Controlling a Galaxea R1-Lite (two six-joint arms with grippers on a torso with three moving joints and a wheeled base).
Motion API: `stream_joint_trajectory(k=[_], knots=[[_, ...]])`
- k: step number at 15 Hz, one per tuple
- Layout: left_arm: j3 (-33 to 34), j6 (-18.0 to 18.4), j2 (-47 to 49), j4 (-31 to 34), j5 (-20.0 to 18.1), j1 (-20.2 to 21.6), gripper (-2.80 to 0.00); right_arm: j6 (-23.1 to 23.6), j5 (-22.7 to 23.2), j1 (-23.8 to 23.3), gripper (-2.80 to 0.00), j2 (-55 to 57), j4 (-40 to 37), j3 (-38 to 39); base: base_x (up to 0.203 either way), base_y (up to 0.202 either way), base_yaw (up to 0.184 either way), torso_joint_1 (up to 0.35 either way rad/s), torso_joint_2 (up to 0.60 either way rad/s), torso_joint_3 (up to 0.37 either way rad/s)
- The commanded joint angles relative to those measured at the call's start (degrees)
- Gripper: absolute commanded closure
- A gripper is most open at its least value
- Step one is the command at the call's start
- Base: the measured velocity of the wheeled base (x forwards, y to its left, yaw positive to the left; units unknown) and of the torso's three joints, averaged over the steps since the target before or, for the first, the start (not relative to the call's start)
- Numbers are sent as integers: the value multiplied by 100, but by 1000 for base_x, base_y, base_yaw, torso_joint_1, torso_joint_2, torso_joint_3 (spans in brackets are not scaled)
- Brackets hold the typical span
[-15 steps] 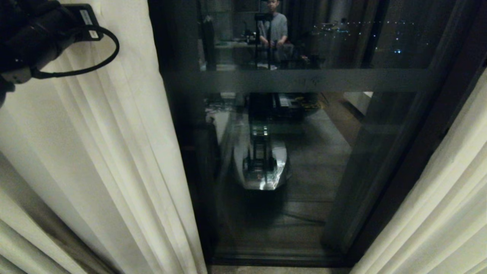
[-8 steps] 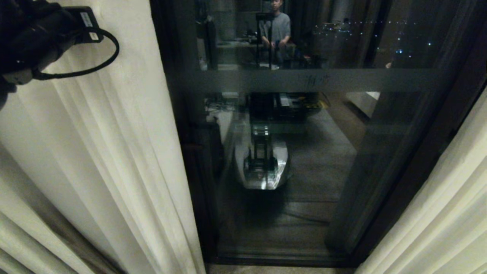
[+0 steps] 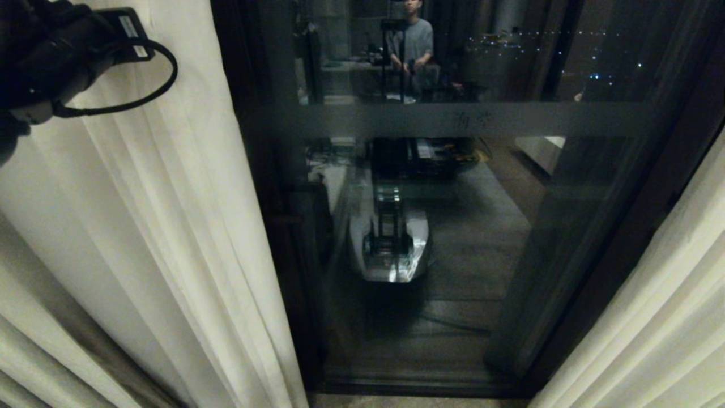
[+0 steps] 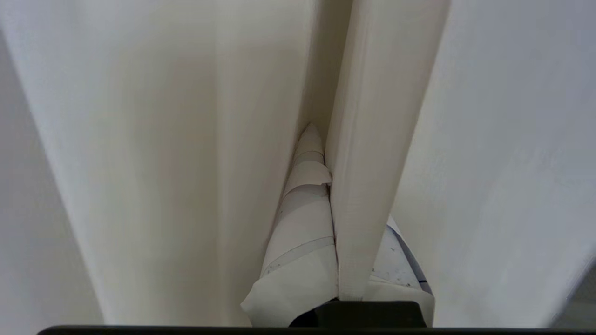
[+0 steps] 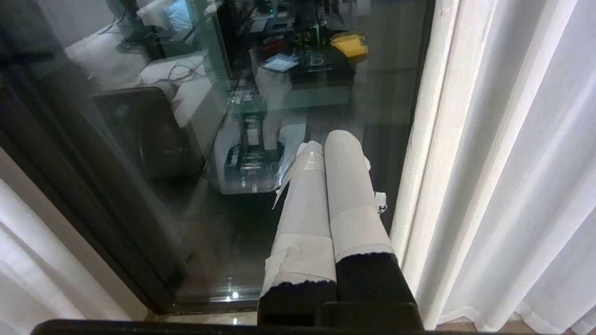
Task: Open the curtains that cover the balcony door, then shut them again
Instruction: Pull the inner curtains open on both sides
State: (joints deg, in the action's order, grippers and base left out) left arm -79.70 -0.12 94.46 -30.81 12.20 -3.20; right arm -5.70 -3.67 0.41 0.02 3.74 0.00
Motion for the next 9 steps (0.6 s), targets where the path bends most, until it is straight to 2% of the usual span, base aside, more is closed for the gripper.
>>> stream_joint_trajectory(k=[1,4,7,9], knots=[[-114,-14,71,-28,-16,174,0,-1,7,2,0,-2,4,0,0,0,0,0,0,0],[-221,-143,68,-13,-632,701,0,-1,-2,2,0,-2,4,0,0,0,0,0,0,0],[-230,-205,64,-21,-870,1241,0,-1,3,2,0,-2,4,0,0,0,0,0,0,0],[-230,-382,64,-13,-1189,1634,0,-1,7,2,0,-2,4,0,0,0,0,0,0,0]])
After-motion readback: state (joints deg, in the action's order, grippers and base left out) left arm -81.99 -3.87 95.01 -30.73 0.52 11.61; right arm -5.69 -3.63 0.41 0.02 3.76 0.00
